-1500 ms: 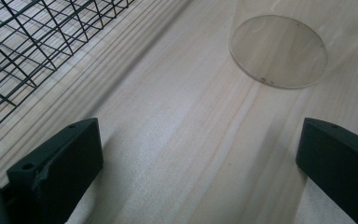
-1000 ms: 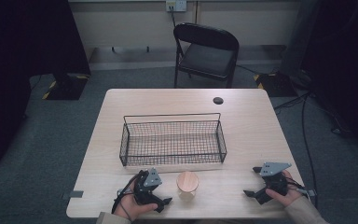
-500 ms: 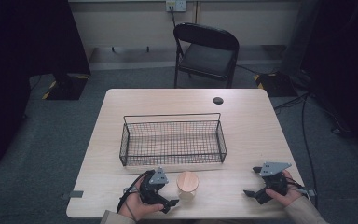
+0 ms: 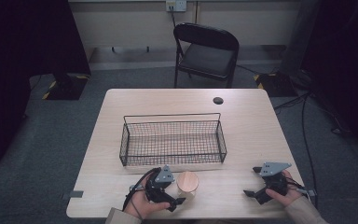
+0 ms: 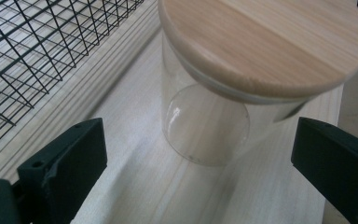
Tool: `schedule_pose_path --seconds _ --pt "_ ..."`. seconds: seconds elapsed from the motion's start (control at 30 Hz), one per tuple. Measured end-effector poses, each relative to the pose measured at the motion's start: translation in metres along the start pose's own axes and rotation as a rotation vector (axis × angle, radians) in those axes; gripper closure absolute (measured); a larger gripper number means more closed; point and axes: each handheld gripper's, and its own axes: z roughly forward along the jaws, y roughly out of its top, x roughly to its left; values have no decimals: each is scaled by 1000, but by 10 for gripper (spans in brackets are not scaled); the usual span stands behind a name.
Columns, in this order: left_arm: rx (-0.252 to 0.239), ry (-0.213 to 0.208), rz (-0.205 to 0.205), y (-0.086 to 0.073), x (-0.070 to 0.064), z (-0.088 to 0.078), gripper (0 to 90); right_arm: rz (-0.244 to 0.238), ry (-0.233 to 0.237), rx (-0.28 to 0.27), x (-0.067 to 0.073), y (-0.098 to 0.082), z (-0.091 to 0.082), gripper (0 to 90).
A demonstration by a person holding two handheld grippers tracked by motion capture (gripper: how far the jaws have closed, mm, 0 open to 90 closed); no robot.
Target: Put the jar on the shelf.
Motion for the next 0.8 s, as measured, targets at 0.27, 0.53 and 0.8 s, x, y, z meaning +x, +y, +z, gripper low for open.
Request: schedule_pose_path --seconds 0.27,0.53,0.8 --pt "-10 0 4 9 -2 2 26 0 0 0 0 0 0 0" --pt "-15 -3 13 17 -4 5 26 0 0 0 0 0 0 0" --pt "-20 -6 19 27 -6 8 27 0 0 0 0 0 0 0"
